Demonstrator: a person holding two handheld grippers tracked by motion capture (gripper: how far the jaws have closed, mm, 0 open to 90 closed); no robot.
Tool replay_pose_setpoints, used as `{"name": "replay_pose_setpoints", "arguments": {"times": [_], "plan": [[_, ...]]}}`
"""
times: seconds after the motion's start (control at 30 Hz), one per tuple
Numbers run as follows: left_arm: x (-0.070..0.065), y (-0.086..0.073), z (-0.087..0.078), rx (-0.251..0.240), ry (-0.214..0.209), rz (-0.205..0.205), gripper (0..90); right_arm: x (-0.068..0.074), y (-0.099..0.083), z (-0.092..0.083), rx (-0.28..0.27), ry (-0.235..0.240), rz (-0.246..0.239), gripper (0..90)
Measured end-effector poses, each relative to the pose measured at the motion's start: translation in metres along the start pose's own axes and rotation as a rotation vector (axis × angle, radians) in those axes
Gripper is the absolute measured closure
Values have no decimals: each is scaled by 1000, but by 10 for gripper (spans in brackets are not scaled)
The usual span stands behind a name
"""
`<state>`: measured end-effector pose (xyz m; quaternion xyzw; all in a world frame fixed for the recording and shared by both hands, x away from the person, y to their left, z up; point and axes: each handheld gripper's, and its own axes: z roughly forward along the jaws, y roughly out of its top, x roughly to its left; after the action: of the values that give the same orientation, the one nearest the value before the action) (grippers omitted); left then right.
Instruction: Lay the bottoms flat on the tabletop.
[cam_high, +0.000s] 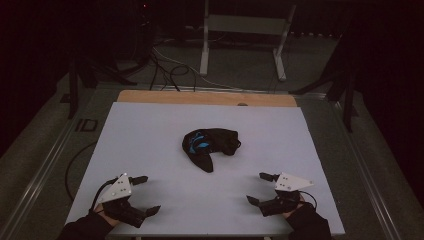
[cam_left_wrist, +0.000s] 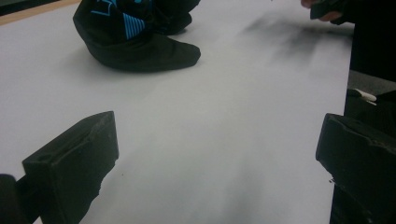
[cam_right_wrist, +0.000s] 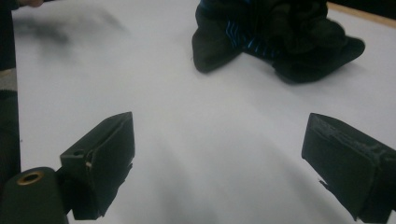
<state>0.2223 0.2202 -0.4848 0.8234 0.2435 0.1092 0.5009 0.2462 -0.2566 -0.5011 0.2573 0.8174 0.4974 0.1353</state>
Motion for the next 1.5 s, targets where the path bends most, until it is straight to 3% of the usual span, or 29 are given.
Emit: {"name": "replay_pose_setpoints", "arguments": {"times": [0.37, 0.4, 0.53, 0.6, 0.63, 0.73, 0.87, 0.9, 1.07, 1.17, 1.27, 1.5], "plan": [[0, 0, 1, -3, -41, 7, 3, 1, 1, 0, 39, 6, -31, 97], [0, 1, 2, -6, -48, 8, 3, 0, 2, -1, 25, 19, -9, 97], [-1, 1, 2, -1, -67, 16, 3, 3, 3, 1, 57, 28, -49, 97], [-2, 2, 1, -3, -77, 26, 3, 5, 4, 1, 62, 38, -45, 97], [-3, 3, 0, -15, -86, 28, 3, 8, 5, 1, 75, 43, -72, 97], [-3, 3, 1, -16, -83, 33, 3, 10, 4, 4, 91, 64, -64, 97], [-5, 3, 3, -6, -96, 38, 3, 10, 3, 6, 105, 81, -55, 97], [-9, 3, 5, 18, -105, 62, 3, 11, 3, 6, 112, 85, -68, 97], [-10, 3, 5, 17, -105, 64, 2, 12, 5, 5, 119, 93, -74, 97], [-11, 4, 4, 26, -108, 77, 2, 12, 10, 1, 119, 90, -102, 97], [-11, 4, 4, 22, -110, 74, 2, 10, 12, -2, 113, 88, -91, 97], [-14, 7, 6, 25, -144, 73, 2, 11, 15, -9, 108, 78, -105, 97]]}}
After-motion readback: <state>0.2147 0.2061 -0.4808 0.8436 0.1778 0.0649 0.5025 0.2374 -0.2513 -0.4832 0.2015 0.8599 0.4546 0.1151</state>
